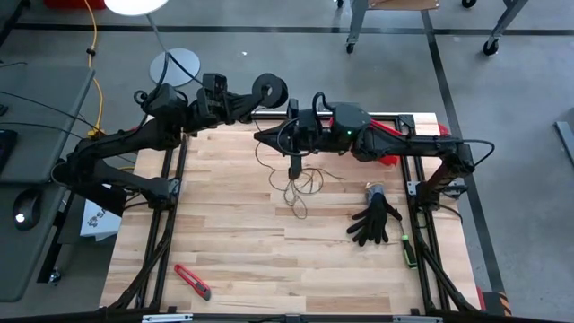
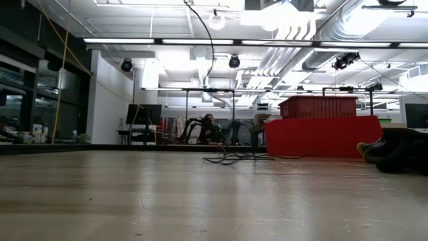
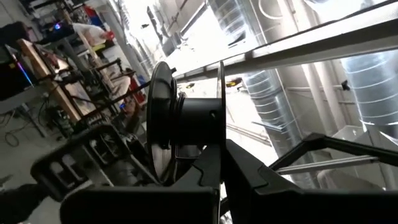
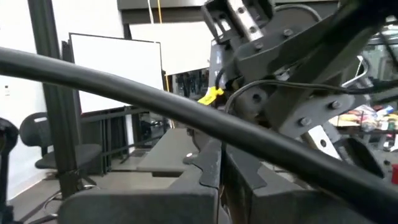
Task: Coil cords
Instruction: Coil the black wire on the spool
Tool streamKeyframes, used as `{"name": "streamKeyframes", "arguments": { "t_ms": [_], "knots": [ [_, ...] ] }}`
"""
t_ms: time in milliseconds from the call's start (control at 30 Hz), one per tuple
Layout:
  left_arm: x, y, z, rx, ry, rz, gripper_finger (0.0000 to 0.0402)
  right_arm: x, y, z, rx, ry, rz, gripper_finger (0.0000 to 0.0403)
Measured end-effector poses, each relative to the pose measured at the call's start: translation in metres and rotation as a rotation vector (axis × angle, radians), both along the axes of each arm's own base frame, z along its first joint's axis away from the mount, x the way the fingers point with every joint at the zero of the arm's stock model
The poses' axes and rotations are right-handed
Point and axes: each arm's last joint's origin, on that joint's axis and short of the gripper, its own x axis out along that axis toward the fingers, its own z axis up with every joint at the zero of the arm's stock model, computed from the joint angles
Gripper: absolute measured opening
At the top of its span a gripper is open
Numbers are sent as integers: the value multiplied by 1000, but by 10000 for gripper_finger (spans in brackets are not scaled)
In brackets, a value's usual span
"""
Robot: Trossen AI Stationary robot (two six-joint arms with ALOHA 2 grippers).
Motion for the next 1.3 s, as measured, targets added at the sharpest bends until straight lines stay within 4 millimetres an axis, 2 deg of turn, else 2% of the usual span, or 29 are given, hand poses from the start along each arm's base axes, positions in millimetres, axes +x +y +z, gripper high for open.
{"name": "streamKeyframes", "arguments": {
  "t_ms": [233,700,833,1067,1300],
  "knots": [
    [3,-3,-2,-75,16,-111,0,13,-5,-10,5,-28,-38,0],
    [-6,-24,0,-185,72,-331,0,13,-17,-7,-8,-69,-62,0],
    [-15,-29,-1,-196,140,-359,0,12,-22,-7,-17,-69,-50,0],
    [-41,-36,-1,-181,236,-358,0,10,-36,-8,-29,-49,-22,0],
    [-68,-37,-15,-119,422,-237,0,-4,-47,-4,-45,38,-51,0]
  ]
}}
